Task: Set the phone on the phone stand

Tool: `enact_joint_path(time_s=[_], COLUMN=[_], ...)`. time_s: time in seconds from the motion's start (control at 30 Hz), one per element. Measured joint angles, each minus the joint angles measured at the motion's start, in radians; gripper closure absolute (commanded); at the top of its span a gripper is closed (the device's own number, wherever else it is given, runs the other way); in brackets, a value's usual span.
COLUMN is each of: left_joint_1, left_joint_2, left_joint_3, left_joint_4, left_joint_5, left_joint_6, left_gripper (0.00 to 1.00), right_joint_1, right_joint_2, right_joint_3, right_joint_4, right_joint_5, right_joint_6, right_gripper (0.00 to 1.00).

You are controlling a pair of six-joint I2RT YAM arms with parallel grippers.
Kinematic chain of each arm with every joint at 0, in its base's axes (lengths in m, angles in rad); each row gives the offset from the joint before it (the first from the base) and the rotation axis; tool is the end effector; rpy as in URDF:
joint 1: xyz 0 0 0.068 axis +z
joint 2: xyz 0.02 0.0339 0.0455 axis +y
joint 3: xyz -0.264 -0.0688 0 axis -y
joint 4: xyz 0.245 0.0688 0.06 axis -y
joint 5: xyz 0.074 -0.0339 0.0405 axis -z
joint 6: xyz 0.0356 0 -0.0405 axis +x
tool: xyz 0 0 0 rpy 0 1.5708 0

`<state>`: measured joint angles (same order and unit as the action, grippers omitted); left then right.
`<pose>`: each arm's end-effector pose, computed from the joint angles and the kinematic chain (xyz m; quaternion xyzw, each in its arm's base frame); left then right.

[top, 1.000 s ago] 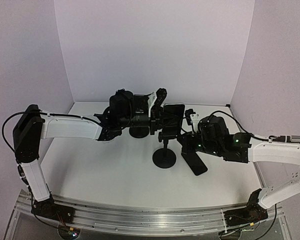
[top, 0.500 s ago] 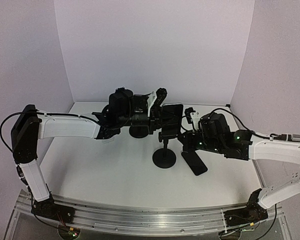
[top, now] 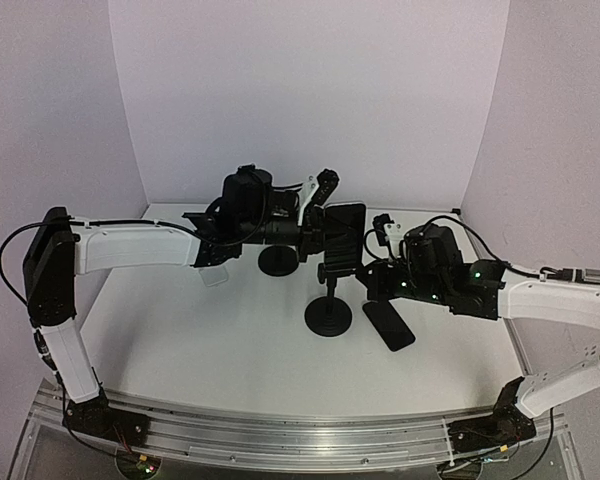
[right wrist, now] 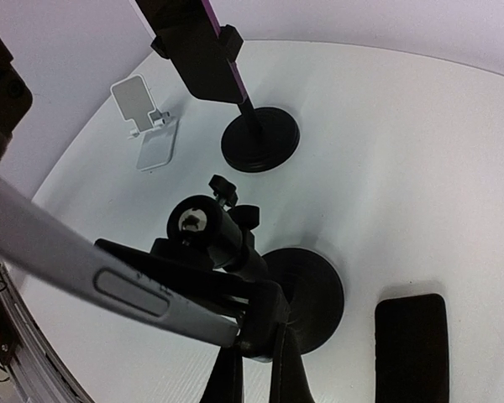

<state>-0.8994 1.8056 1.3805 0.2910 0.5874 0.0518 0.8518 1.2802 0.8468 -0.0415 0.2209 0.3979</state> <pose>0.2533 -0.3506 0.3100 0.4994 0.5534 -0.4577 0.4846 0.1960 0.2120 0.2683 -0.1349 0.8396 0.2266 0.4750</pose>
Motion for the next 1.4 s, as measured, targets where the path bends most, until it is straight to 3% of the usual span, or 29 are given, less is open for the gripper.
enact_joint_path(time_s=[0.9,1.1,1.4], left_joint_1=[-0.019,-0.021,-0.049], left_joint_2=[0.038,0.039,0.068], left_joint_3=[0.201,0.203,0.273], left_joint_4=[-0.34,-0.343,-0.416], left_joint_5=[-0.09,-0.091,-0.12], left_joint_6=[0.047,0.057,0.158], left_gripper=[1.0,1.0,1.0], right_joint_1=[-0.006,-0.01,-0.021], right_joint_2=[0.002,0.002,0.015], right_joint_3=[-0.001,0.001,0.054], right_joint_4=[-0.001,-0.005,-0.1], right_joint_5=[0.025,0.023,0.032], right_joint_6=[0.107,0.12,0.149], right_gripper=[1.0,1.0,1.0])
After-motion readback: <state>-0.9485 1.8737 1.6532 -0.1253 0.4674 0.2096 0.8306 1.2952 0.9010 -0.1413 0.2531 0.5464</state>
